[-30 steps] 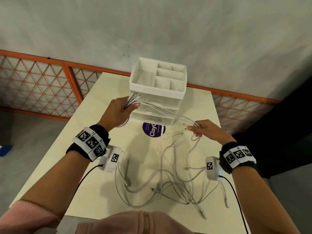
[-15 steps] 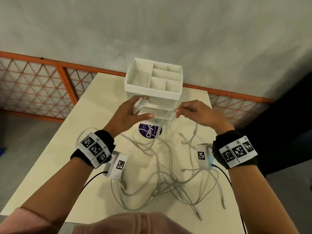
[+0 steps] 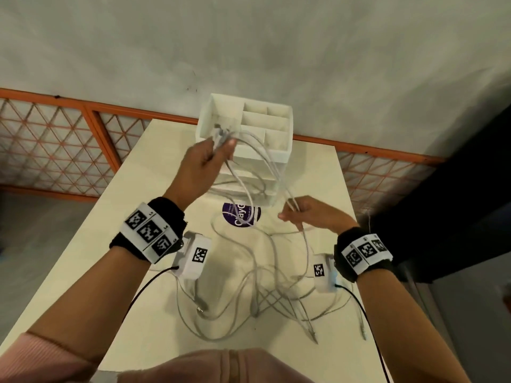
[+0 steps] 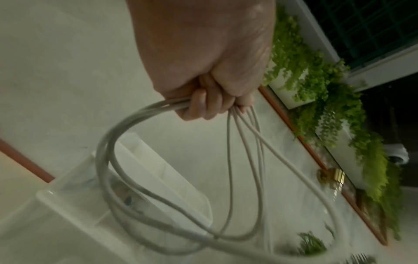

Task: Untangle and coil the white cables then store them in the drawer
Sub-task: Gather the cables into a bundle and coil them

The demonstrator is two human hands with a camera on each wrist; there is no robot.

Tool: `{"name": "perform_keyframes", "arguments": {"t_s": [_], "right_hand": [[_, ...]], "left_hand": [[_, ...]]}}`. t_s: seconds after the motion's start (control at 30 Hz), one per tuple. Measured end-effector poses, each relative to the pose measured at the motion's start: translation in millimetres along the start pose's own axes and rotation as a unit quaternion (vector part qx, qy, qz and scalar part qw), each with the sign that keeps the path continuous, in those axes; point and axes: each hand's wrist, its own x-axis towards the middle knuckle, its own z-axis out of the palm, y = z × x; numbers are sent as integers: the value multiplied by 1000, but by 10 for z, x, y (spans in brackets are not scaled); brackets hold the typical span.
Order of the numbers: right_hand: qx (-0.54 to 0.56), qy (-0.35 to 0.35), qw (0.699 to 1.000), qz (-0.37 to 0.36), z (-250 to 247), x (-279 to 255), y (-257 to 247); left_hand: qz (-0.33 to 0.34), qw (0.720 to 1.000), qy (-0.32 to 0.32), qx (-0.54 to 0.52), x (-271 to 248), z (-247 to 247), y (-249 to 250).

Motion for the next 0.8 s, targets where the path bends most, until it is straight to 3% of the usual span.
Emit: {"name": "perform_keyframes", "arguments": {"t_s": [0.1,0.2,0.5,0.7,0.8], "right_hand": [[3,8,998,56,114,-8,444],[3,51,996,73,124,-92,645],[-20,250,967,53,-395,-45,381],[-131,201,962,128,-154,132,643],[-136,186,971,62,204,153,592]], "left_hand": [[-19,995,97,-30,88,-194,-41],[-29,991,132,2,131,-344,-141],[-81,972,54,211,-84,-267,-571],[-114,928,5,355,-210,-167,-720],[-120,910,-67,391,-298,-71,-828]]}}
